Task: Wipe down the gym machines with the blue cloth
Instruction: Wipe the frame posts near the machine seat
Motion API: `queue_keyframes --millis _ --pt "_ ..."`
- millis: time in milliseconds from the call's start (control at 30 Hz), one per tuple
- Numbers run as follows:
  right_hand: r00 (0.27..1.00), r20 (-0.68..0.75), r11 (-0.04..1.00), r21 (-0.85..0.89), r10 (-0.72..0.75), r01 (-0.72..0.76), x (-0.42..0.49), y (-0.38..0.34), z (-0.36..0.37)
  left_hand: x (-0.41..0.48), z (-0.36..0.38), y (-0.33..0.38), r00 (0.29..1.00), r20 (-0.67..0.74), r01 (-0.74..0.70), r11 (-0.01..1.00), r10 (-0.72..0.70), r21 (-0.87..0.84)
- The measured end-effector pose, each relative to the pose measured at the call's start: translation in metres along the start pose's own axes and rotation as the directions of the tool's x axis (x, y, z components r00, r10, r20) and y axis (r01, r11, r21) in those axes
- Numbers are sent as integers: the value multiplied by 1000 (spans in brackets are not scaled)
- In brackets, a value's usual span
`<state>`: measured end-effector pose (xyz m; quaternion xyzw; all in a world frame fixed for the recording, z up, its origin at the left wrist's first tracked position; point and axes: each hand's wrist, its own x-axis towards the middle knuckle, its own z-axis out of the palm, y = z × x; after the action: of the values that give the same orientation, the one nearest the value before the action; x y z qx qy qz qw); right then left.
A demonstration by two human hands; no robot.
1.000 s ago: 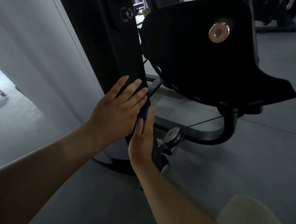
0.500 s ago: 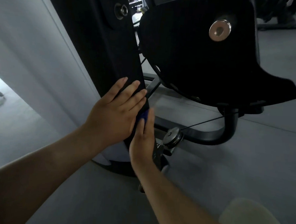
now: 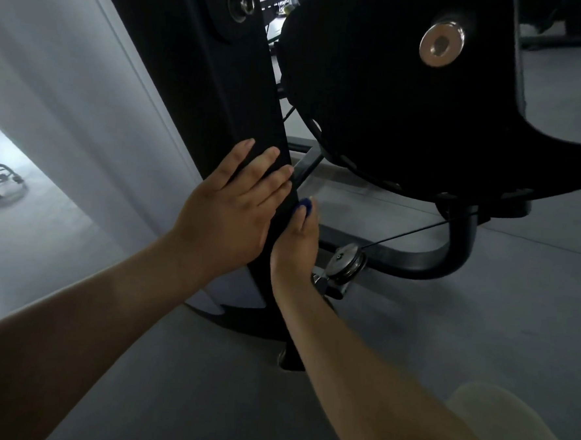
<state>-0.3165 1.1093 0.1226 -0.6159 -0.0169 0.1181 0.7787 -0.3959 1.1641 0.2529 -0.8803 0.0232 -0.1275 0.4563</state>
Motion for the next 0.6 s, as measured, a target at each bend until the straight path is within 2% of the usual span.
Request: queue_keyframes --millis 167,333,400,500,600 --pt "975 151 986 1 -162 164 -71 22 0 -2 0 3 1000 26 -6 998 5 61" --pt "985 88 984 -85 -151 158 -13 12 -2 -1 1 0 1000 12 -11 1000 10 28" --pt "978 122 979 -94 -168 180 -27 11 -2 0 -1 1 1000 12 -10 999 9 41" --pt "938 218 930 -195 -268 311 -56 23 -12 -2 -1 2 1000 24 -17 997 15 70" --pt "920 247 889 -271 -305 368 -36 23 -16 -3 0 1 999 39 -37 997 34 75"
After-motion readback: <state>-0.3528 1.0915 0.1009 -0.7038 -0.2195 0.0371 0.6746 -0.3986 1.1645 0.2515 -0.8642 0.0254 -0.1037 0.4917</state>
